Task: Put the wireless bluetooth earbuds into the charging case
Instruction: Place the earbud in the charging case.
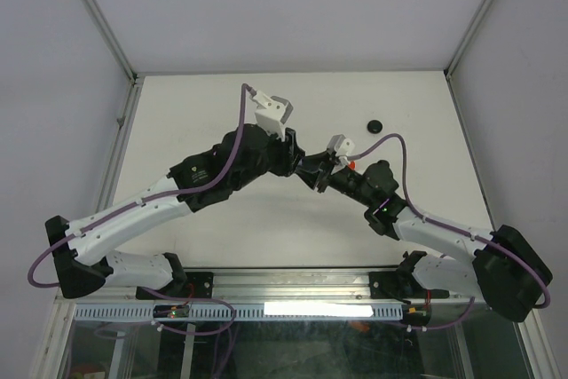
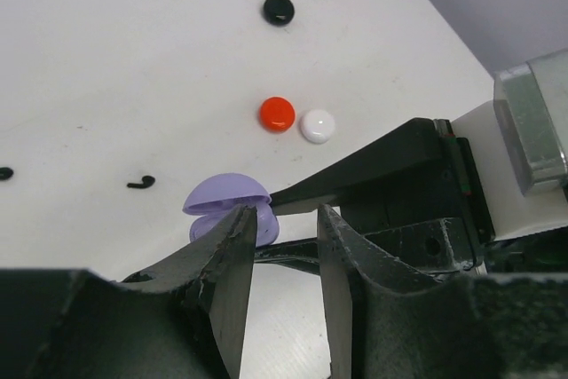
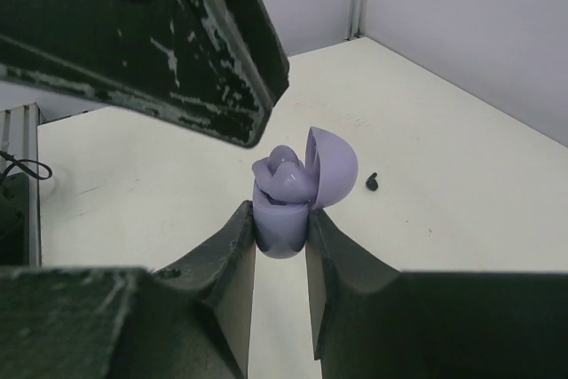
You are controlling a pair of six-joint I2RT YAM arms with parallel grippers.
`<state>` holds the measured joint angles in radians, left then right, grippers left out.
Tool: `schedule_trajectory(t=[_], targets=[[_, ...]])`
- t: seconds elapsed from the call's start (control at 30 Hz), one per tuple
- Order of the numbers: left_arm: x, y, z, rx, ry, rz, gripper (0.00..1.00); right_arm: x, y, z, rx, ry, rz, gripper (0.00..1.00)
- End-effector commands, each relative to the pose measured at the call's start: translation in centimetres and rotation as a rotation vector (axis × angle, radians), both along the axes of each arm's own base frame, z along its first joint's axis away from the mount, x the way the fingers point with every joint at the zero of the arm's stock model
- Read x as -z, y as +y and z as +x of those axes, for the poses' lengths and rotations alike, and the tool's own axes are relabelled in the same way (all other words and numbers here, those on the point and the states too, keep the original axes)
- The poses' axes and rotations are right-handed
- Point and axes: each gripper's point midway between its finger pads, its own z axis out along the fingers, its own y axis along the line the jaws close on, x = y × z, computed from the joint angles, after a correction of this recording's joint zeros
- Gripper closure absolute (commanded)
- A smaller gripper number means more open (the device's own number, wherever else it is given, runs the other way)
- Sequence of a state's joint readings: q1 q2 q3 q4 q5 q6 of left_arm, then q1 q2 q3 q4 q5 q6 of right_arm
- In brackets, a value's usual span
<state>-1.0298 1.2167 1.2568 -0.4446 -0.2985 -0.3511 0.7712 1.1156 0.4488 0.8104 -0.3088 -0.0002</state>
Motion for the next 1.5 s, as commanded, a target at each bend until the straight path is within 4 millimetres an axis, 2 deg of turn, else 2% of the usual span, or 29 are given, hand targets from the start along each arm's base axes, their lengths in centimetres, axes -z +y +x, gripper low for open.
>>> schedule_trajectory(t=[0.0,0.33,0.77,1.47], targets=[[-0.7,0.8,0.9,-0.104,-0.05,0.081,0.66,-2.7,0.2,0.5,0.019,-0.037,0.063,1.0],[0.5,0.2,1.1,-0.119,-0.048,0.146,0.67,-2.7,0.3,0.2,0.01,-0.037,0.065,1.0],[0.7,-0.8,1.3,-0.1,-0.044,0.16,0.66,-2.8,0.4,-0.1,-0.004,-0.043,0.063,1.0],[2.4,-0.1,1.2,-0.13,-0.002,0.2,0.68,-3.0,0.4,-0.2,-0.012,-0.049,0.069,1.0]])
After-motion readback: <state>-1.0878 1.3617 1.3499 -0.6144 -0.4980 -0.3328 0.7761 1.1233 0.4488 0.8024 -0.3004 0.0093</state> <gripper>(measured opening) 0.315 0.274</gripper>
